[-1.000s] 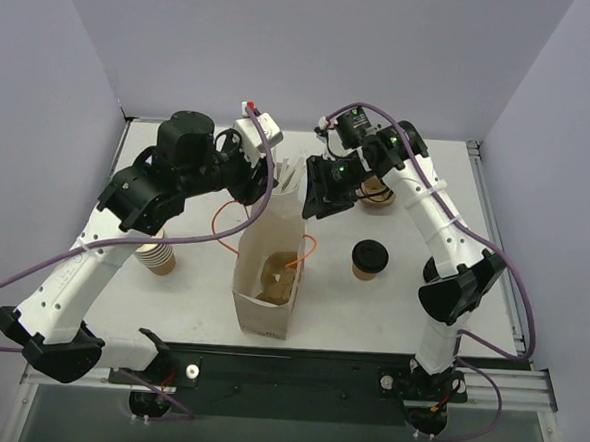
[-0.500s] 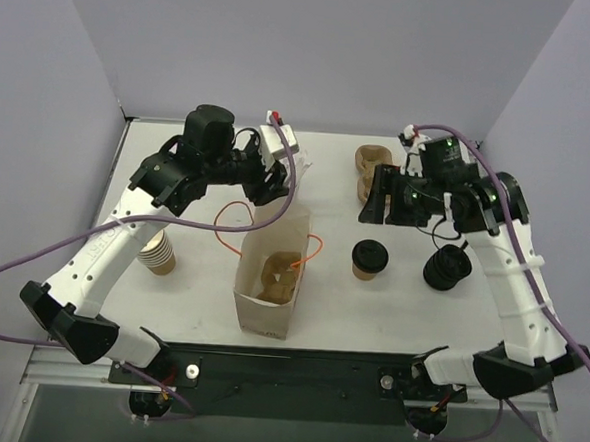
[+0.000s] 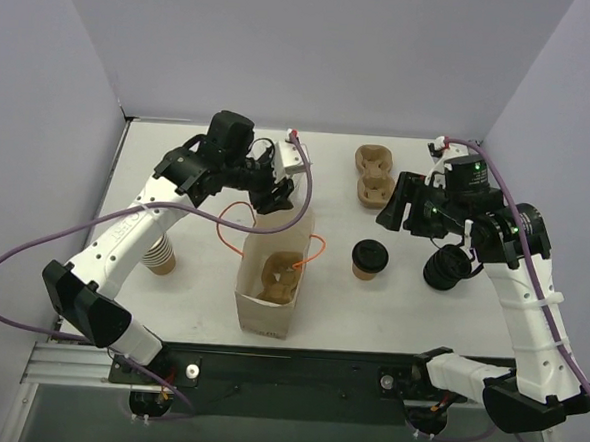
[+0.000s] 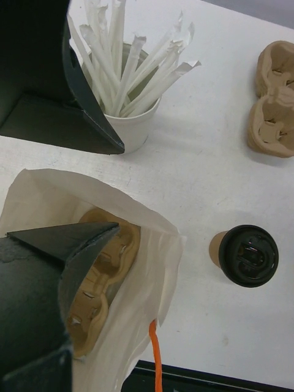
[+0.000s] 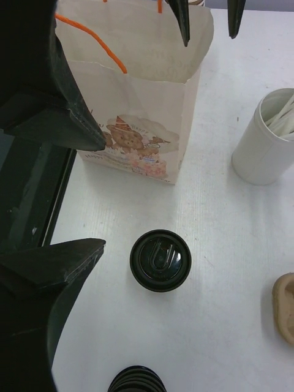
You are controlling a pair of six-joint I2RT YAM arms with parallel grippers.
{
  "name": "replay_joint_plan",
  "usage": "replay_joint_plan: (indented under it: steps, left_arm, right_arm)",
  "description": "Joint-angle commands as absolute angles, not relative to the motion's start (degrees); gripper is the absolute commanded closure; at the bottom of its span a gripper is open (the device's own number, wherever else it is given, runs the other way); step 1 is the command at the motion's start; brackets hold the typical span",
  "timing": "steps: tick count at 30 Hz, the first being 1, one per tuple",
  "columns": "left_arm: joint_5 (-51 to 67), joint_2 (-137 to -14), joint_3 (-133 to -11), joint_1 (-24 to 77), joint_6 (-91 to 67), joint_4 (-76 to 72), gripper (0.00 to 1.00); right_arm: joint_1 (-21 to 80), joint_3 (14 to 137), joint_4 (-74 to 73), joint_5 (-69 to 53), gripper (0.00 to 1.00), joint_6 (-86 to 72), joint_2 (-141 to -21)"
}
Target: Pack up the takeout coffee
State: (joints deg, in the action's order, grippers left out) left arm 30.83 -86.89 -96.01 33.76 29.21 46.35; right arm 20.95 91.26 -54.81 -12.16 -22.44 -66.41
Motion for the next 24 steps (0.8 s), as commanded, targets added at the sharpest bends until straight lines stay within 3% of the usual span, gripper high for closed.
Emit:
replay_joint_plan:
  steps: [1, 6, 9, 12, 13, 16, 24]
  left_arm:
    - [32.4, -89.1, -97.3, 33.6, 32.8, 47.7, 0.43]
    - [33.1, -90.6, -96.9, 33.7, 33.1, 47.9, 0.45]
    - [33.2, -90.8, -96.5, 34.2, 32.3, 47.9, 0.54]
    - [32.9, -90.4, -96.3, 34.9, 30.4, 46.9, 0.75]
    - [32.0, -90.0, -96.2, 35.1, 29.0, 46.8, 0.90]
    - [23.2, -87.7, -95.8, 35.1, 21.7, 43.0, 0.99]
    - [-2.3, -79.4, -92.1, 32.5, -11.4, 40.2, 1.00]
  right_arm:
    - [20.0, 91.8, -53.5, -11.7, 0.41, -21.9, -66.4]
    - [20.0, 91.1, -53.6, -11.6, 0.41, -22.1, -65.7]
    - [19.7, 90.8, -53.5, -10.7, 0.41, -22.1, -65.6]
    - [19.2, 90.3, -53.6, -10.1, 0.41, -23.3, -65.6]
    - [19.0, 90.4, -53.6, -10.2, 0.41, -23.6, -65.6]
    - [18.5, 90.6, -53.5, -11.2, 0.41, -25.3, -66.3]
    - [17.9, 92.7, -53.8, -9.5, 0.39, -29.7, -70.9]
